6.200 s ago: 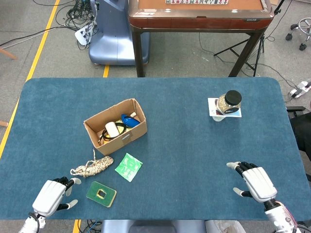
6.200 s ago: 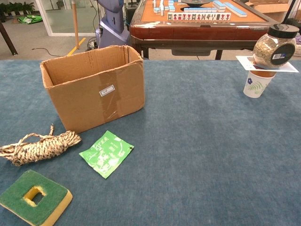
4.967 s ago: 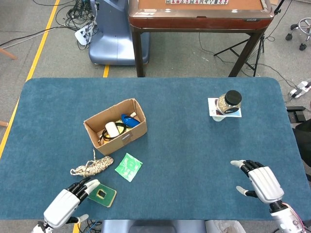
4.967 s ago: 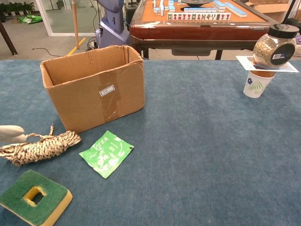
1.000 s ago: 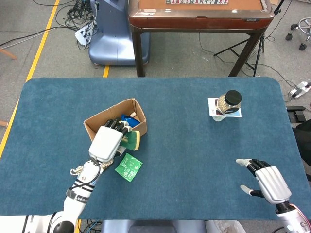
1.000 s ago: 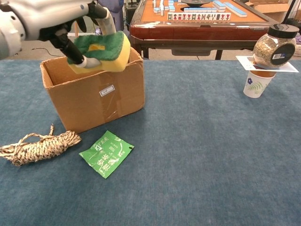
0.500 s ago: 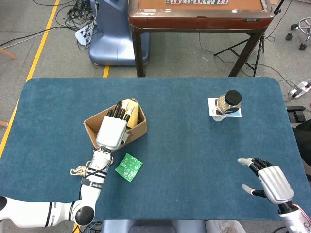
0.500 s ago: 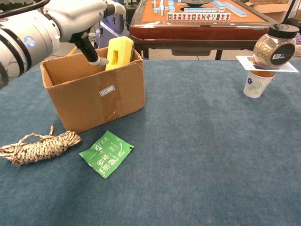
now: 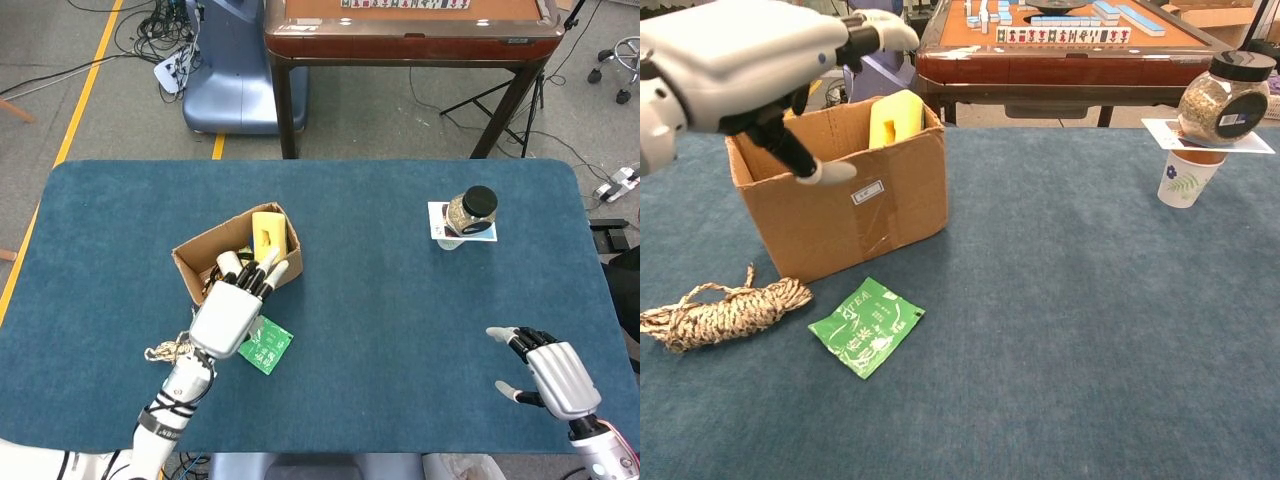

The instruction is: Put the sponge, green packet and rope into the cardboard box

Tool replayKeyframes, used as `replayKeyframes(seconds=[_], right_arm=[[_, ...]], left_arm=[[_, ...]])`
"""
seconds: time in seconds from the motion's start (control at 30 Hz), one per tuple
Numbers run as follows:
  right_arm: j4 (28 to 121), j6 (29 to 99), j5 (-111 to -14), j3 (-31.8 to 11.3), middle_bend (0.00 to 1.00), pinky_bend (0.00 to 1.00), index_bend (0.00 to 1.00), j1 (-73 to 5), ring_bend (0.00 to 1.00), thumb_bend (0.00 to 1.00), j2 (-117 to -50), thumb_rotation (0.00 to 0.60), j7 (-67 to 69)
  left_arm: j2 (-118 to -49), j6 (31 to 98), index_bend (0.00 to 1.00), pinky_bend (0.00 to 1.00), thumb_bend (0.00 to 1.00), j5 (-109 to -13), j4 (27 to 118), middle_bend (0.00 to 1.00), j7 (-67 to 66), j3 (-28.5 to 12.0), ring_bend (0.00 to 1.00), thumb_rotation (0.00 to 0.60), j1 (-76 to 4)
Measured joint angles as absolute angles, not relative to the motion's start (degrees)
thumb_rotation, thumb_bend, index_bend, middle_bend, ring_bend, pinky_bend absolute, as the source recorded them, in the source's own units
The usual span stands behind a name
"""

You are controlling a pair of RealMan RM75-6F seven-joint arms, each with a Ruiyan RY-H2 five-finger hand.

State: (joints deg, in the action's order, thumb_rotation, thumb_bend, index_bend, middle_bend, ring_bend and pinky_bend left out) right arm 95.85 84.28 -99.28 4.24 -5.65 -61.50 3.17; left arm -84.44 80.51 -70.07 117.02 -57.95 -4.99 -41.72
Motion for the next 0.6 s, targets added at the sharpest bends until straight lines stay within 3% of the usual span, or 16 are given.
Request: replayKeyframes(seconds=[0.17,0.27,0.33,0.4,0.5,0.6], right_arm=[[95.9,84.3,-99.3,4.2,0.37,0.45,0.29,-5.6,0.33,0.01,-61.6,0.600,2.9],[95.9,84.4,-99.2,4.2,0.37,0.45,0.29,-5.6,0.33,0.01,-61.6,0.600,2.9],[95.9,84.4,-99.1,4.1,0.36,0.45,0.29,-5.5,0.33,0.01,-61.5,0.600,3.0],[95.9,84.5,-99.0,4.1,0.36,0.45,0.29,-5.5,0.33,0.01,-61.5,0.600,3.2],[95.9,84.6,-99.0,4.0,0.36,0.45,0.29,-5.5,0.33,0.01,-61.3,0.600,3.4],[95.9,85.0,-99.1,4.1,0.37,0.45,0.29,-5.4,0.33,0.01,-61.2,0.600,3.8]], left_arm=[[-81.3,79.0,0.14,0.68,0.21,-73.1,120.3,0.32,-61.0,1.5,0.46,0.600,-39.5],[-80.4,76.3,0.13,0.77,0.21,-72.6,120.8,0.46,-61.5,2.6,0.56,0.600,-39.4],[-80.0,74.2,0.10,0.79,0.21,-72.0,120.7,0.49,-61.6,3.0,0.58,0.600,-39.7],[-79.8,71.8,0.08,0.78,0.21,-71.2,119.9,0.48,-61.9,3.6,0.58,0.600,-40.2],[-80.6,69.6,0.07,0.72,0.21,-70.1,117.3,0.34,-62.4,4.0,0.49,0.600,-40.7],[-83.0,67.8,0.07,0.52,0.21,-68.4,114.1,0.24,-62.1,3.9,0.30,0.600,-41.1]])
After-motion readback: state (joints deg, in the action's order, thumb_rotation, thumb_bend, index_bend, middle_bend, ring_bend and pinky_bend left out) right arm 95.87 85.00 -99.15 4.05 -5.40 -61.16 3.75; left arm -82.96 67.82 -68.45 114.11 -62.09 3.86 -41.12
